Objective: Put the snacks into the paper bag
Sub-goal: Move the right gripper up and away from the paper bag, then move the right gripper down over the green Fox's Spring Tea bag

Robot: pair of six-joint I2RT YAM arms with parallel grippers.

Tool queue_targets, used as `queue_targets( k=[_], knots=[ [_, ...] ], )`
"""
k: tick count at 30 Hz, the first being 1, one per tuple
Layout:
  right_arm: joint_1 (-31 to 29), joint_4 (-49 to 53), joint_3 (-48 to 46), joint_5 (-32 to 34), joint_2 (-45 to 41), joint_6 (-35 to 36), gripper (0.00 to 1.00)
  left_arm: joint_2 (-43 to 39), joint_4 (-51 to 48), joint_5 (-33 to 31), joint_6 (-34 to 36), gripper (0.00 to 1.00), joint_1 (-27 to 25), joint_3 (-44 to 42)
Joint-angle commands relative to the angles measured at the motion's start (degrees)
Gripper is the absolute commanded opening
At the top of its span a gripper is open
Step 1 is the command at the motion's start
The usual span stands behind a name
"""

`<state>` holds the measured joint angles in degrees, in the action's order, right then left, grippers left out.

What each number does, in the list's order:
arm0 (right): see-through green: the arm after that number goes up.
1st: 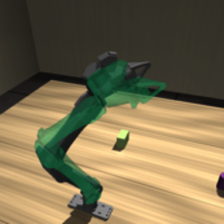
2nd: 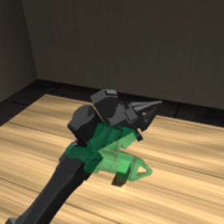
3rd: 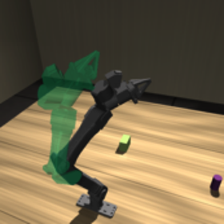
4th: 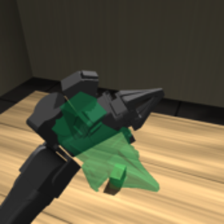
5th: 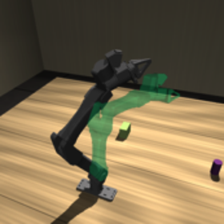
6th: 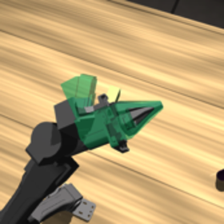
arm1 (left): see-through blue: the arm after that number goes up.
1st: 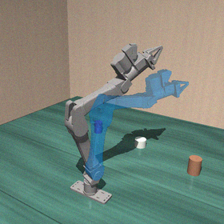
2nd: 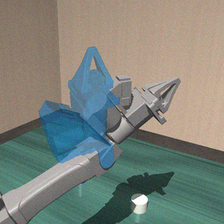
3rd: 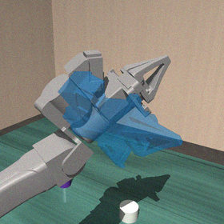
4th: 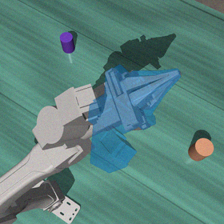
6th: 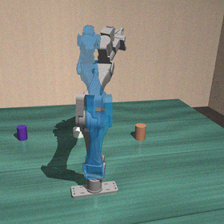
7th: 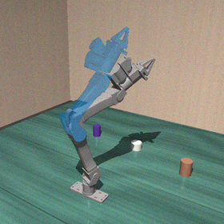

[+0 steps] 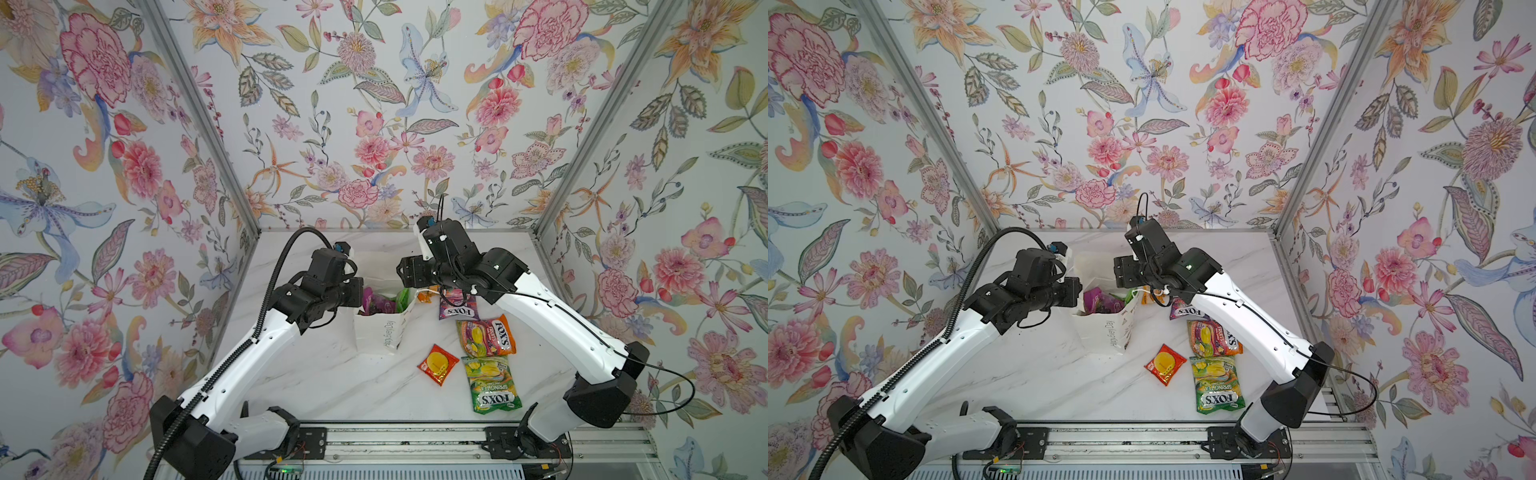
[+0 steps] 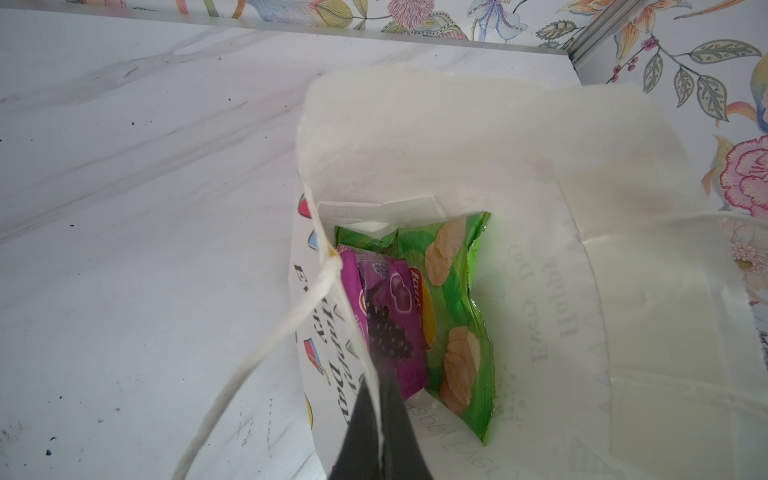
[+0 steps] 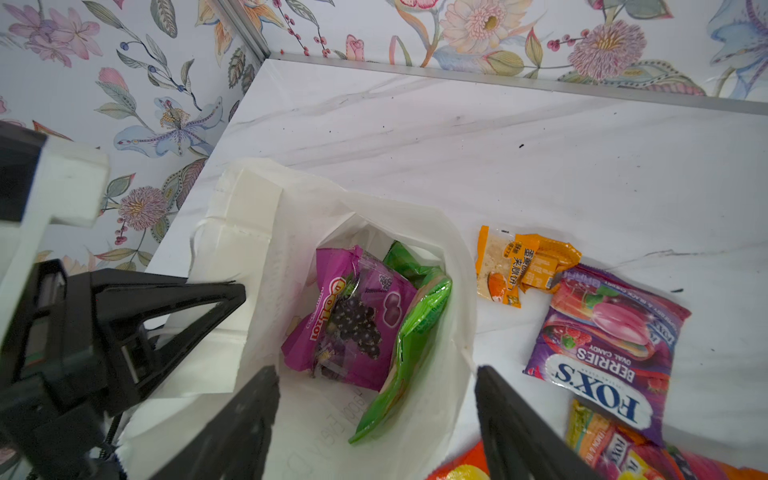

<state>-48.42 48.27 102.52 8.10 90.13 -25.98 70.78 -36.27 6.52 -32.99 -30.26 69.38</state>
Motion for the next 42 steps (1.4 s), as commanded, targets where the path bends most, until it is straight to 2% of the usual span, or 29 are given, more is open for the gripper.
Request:
queue_targets(
  k=[1, 6, 11, 15, 20, 23, 37, 42],
  knots=[
    [-0.4, 0.3, 1.3, 1.7, -3.8, 0.5, 0.84, -2.5, 4.2, -3.5, 1.7, 0.0, 1.0, 1.8],
    [-0.5, 0.3, -1.4, 4.2, -9.5, 0.4, 0.91, -3.5, 4.8, -3.7, 1.8, 0.0, 2.7, 1.5],
    [0.5, 1.0, -7.7, 8.6, -17.4, -1.0, 0.92, -4.5, 5.8, -3.2, 2.0, 0.0, 4.3, 0.3],
    [4.3, 3.2, -14.8, 10.0, -24.0, -3.8, 0.92, -5.5, 6.5, -2.6, 2.4, 0.0, 5.6, -0.8],
    [9.7, 7.1, -25.5, 8.3, -30.1, -8.3, 0.92, -6.7, 7.5, -1.8, 3.5, 0.0, 7.2, -2.5],
    [10.7, 9.7, -31.0, 7.4, -31.5, -11.2, 0.93, -7.5, 8.2, -1.1, 4.1, 0.0, 8.0, -3.8],
    [10.9, 10.9, -54.6, 3.1, -36.3, -25.7, 0.94, -7.9, 9.5, 1.1, 6.3, 0.0, 10.2, -5.2],
    [10.4, 7.3, -62.1, 0.2, -37.9, -29.8, 0.94, -7.8, 10.3, 1.6, 6.4, 0.0, 10.6, -6.1]
  ],
)
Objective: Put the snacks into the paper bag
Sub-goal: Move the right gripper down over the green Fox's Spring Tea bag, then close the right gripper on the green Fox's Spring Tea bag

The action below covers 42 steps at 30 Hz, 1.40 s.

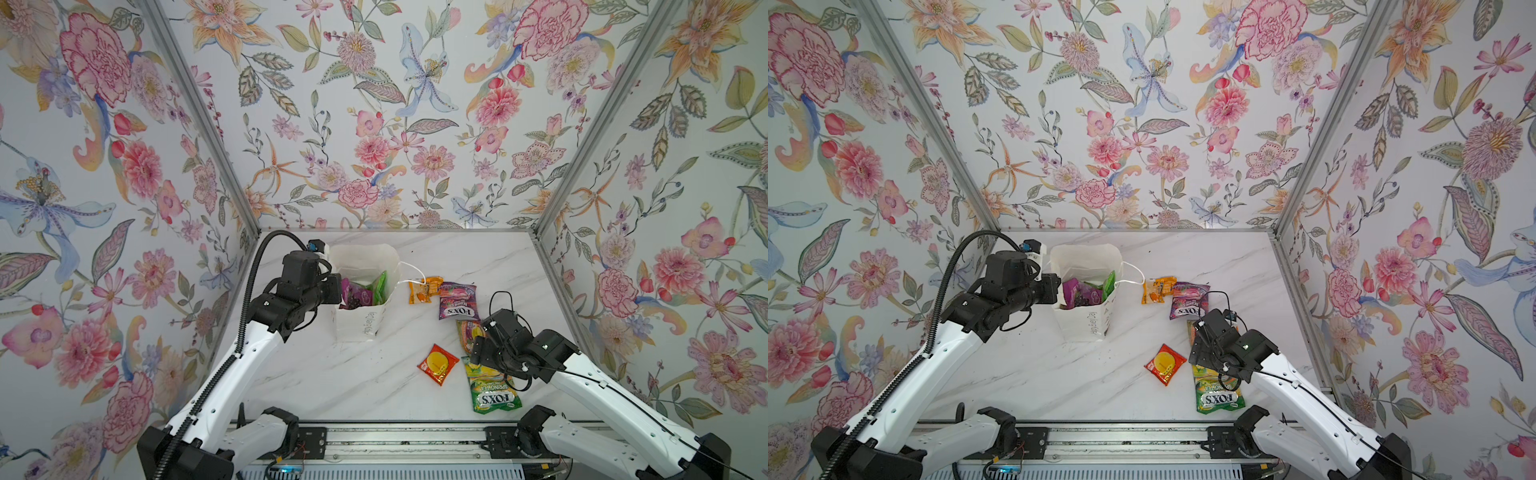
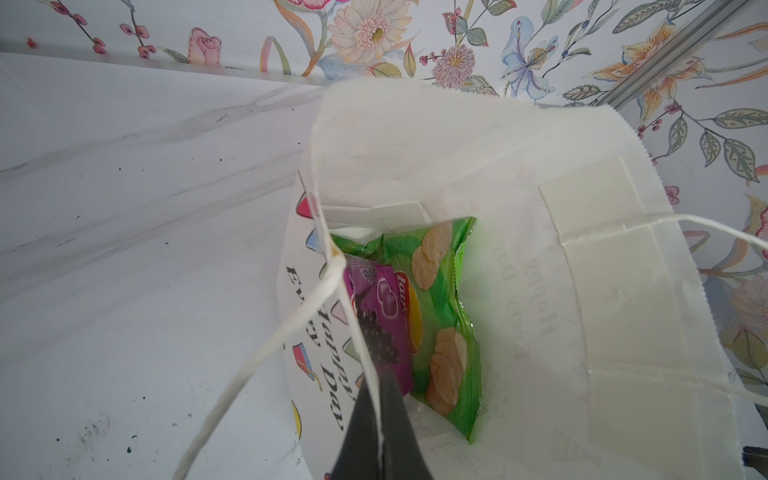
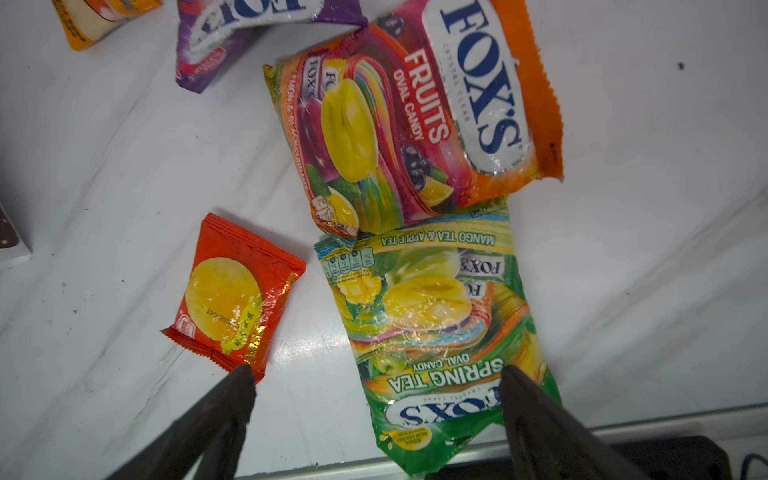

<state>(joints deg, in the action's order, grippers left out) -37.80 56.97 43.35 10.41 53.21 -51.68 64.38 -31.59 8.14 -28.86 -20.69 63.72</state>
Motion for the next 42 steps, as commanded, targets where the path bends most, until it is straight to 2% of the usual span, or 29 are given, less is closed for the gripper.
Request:
queue_targets(
  k=[1, 8, 14, 18, 26, 34, 37, 42],
  knots=[
    [-0.2, -2.5, -4.5, -2.6, -1.1, -4.5, 0.94, -1.4, 5.7, 0.2, 2.2, 0.0, 1.1, -0.5],
    [0.3, -11.1, -11.9, -6.3, 0.6, -5.4, 0.93, -1.4, 5.5, 0.5, 2.2, 0.0, 1.4, -0.6],
    [2.3, -15.2, -13.5, -6.4, 5.2, -3.5, 0.92, -1.6, 5.5, 0.4, 2.0, 0.0, 1.4, -0.8],
    [2.3, -17.7, -12.4, -7.2, 8.1, -1.4, 0.9, -1.4, 5.6, 0.6, 1.9, 0.0, 1.4, -0.6],
    [1.8, -21.8, -8.8, -8.8, 13.5, 2.6, 0.79, -1.4, 5.3, 0.4, 1.7, 0.0, 1.4, -0.3],
    [1.1, -22.1, -0.9, -7.0, 20.8, 7.8, 0.78, -1.1, 5.0, 0.9, 1.5, 0.0, 1.4, 0.4],
    [1.1, -21.7, -0.1, -7.0, 20.1, 7.6, 0.77, -1.1, 4.5, 1.0, 1.5, 0.0, 1.3, 1.2],
    [-2.5, -16.8, -0.1, -4.2, 14.7, 4.7, 0.77, -1.0, 4.6, 1.0, 1.6, 0.0, 1.4, 1.5]
  ],
)
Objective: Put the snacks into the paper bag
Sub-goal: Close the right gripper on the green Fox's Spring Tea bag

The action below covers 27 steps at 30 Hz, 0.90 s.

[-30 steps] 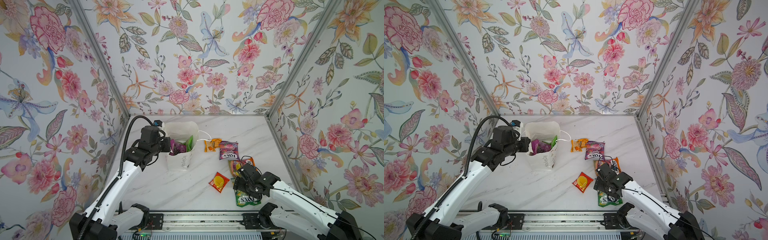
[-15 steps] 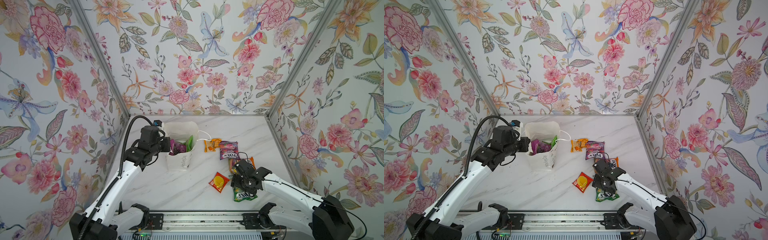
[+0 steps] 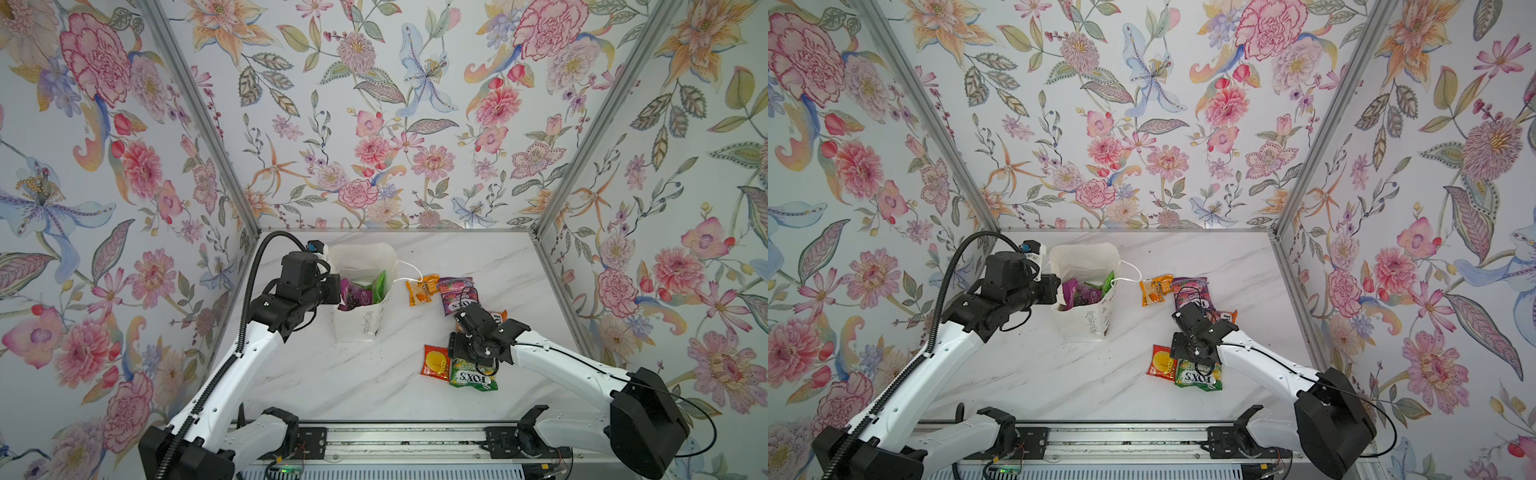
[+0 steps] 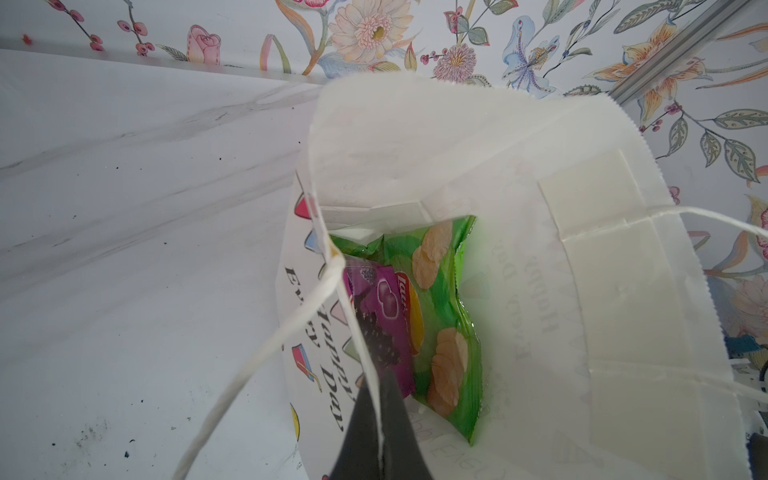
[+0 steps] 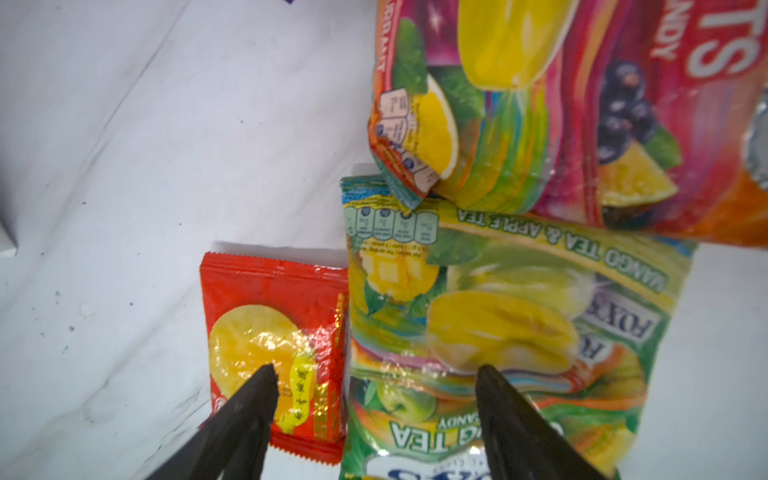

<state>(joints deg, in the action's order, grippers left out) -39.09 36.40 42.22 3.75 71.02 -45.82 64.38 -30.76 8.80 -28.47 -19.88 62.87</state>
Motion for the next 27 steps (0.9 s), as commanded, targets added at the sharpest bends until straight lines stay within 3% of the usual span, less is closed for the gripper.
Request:
queue_targets(
  k=[1, 13, 20, 27],
  knots=[
    [-1.9, 5.1, 0.9, 3.2, -4.5, -2.2, 0.77, -1.0, 3.8, 0.3, 1.3, 0.0, 0.6, 2.2],
    [-10.0, 13.1, -7.6, 8.2, -22.8, -25.5, 0.74, -0.9, 5.3, 1.1, 1.3, 0.0, 0.5, 1.2],
    [-16.0, 14.3, -13.8, 12.8, -33.7, -44.0, 0.74, -1.4, 5.1, 1.2, 1.6, 0.0, 0.6, 1.0],
    [-18.8, 13.5, -18.4, 14.2, -36.9, -52.9, 0.75, -1.4, 5.1, 1.3, 1.6, 0.0, 0.6, 0.7]
  ],
)
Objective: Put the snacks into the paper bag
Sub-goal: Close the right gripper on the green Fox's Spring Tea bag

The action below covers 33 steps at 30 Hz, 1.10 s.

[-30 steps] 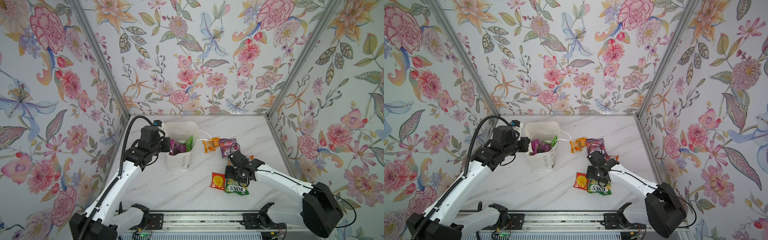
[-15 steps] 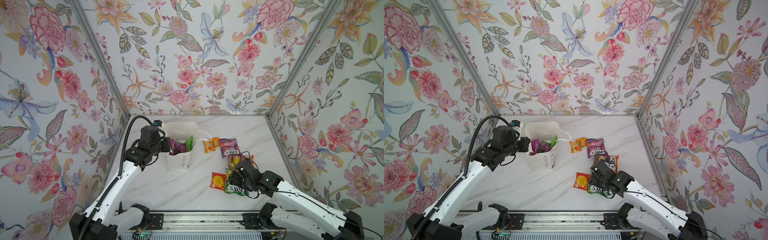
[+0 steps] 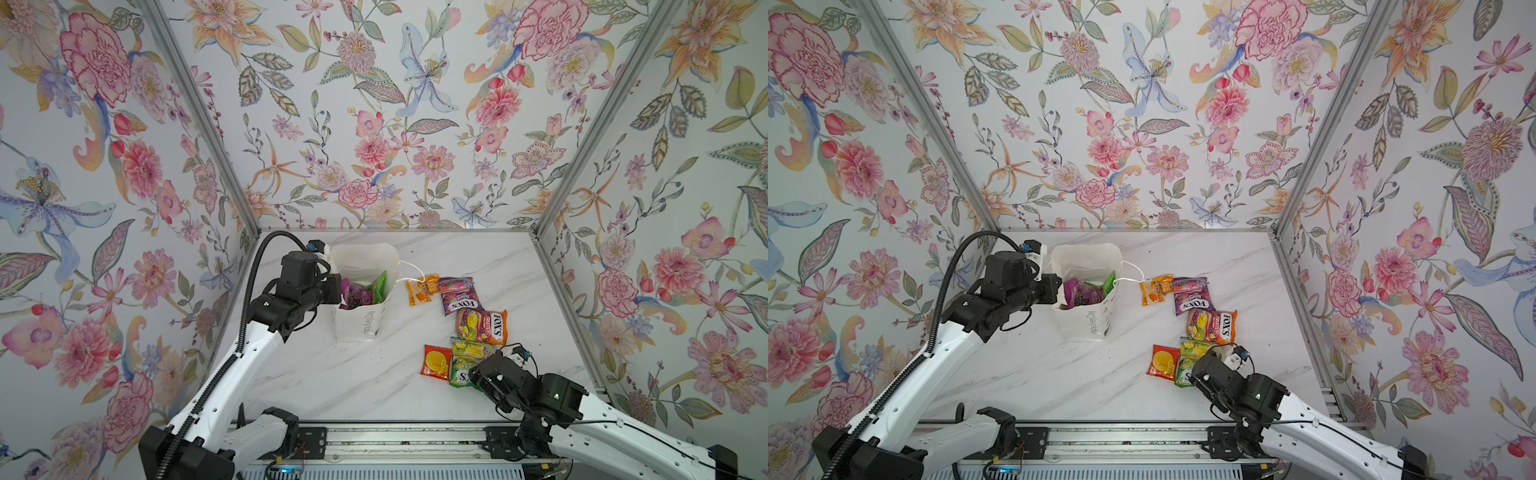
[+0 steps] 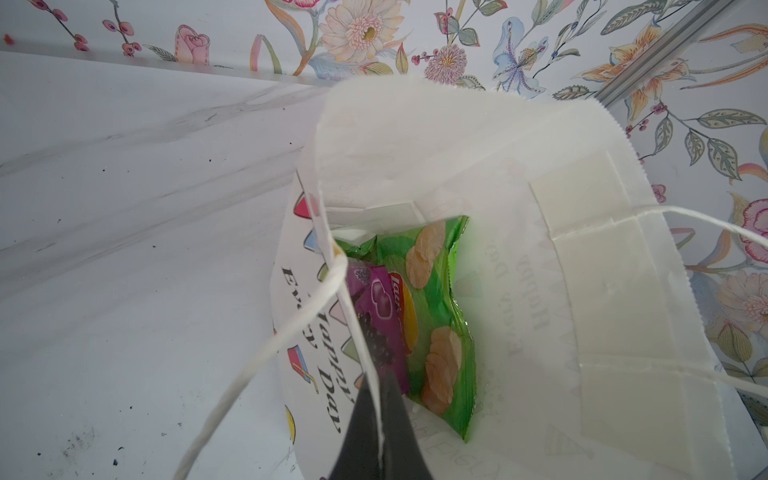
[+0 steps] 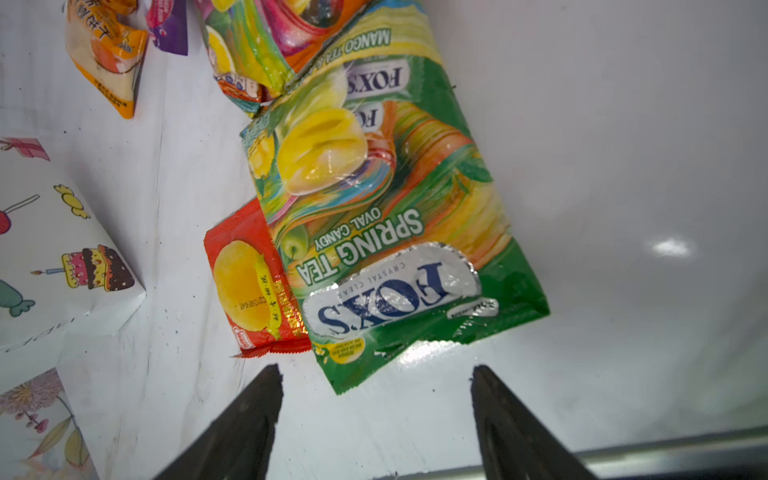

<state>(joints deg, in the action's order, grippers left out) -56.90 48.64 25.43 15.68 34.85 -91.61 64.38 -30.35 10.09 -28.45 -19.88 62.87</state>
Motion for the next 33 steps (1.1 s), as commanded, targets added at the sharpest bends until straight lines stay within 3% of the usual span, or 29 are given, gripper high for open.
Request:
queue_targets(
  k=[1, 6, 12, 19, 24, 33],
  knots=[
    [-1.2, 1.2, -2.3, 2.0, -0.9, -8.5, 0.75, -1.4, 4.6, 0.0, 1.5, 0.0, 0.6, 0.7],
    [-1.9, 1.0, -5.6, 1.6, -2.0, -12.7, 0.76, -1.3, 4.8, -0.1, 1.3, 0.0, 0.6, 0.8],
    [-1.9, -2.7, -8.6, 4.0, -3.7, -13.0, 0.74, -1.2, 4.7, 0.0, 1.2, 0.0, 0.6, 0.7],
    [2.2, -7.7, -11.4, 4.0, -4.1, -9.2, 0.64, -1.0, 4.7, 0.1, 1.2, 0.0, 0.7, 1.0],
    [5.5, -13.9, -16.6, 0.5, -5.3, -7.9, 0.43, -1.5, 4.8, -0.2, 1.1, 0.0, 0.6, 1.2],
    [10.0, -14.3, -16.8, 0.3, -7.6, -1.9, 0.05, -0.9, 4.3, -0.1, 1.2, 0.0, 0.6, 1.7]
  ],
)
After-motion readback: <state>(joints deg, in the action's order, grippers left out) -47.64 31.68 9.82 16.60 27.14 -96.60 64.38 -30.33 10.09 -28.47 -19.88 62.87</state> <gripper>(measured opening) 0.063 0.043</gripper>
